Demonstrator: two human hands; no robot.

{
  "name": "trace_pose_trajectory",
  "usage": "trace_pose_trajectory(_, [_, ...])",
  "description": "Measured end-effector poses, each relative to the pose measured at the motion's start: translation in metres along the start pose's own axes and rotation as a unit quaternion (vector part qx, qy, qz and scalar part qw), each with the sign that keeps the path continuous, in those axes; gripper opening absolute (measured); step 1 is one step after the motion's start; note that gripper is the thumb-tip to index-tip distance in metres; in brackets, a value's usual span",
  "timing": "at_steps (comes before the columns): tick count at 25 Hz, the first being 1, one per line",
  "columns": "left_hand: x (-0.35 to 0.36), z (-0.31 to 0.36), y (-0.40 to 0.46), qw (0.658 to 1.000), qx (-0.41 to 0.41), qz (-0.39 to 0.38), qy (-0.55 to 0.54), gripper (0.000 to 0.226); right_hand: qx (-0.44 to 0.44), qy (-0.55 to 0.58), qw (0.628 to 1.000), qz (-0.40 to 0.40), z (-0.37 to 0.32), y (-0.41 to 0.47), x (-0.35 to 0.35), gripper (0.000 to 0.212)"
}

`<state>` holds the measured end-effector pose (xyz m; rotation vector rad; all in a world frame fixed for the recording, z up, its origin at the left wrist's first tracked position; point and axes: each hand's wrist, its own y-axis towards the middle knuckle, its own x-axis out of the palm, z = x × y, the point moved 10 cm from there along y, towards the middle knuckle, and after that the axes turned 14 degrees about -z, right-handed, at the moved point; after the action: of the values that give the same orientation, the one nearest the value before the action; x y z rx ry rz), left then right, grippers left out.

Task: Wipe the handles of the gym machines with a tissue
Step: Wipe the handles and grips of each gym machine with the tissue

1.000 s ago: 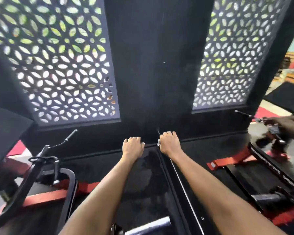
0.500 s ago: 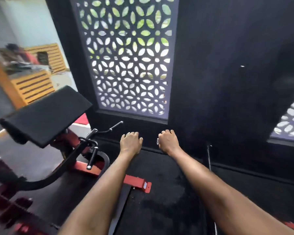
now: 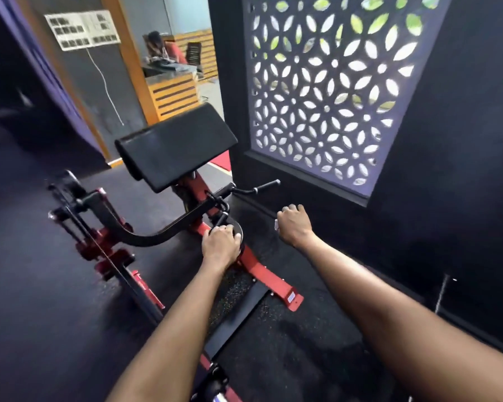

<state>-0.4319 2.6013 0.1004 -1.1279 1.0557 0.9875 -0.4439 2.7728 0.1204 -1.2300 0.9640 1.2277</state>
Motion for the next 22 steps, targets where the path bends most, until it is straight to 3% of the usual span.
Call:
trace_pose_trajectory(11, [0.056, -0.067, -0.012, 0.991, -0.130, -0.020, -0.041, 0.038, -0.126, -0.023, 0.992, -0.020, -0.066, 0.059, 0.041, 0.026])
trace_pose_trajectory(22, [0.071, -0.045, 0.072, 0.964, -0.244, -0.061, -0.083, 0.038, -0.268, -0.026, 0.962, -0.044, -0.063, 0.184, 0.059, 0.030])
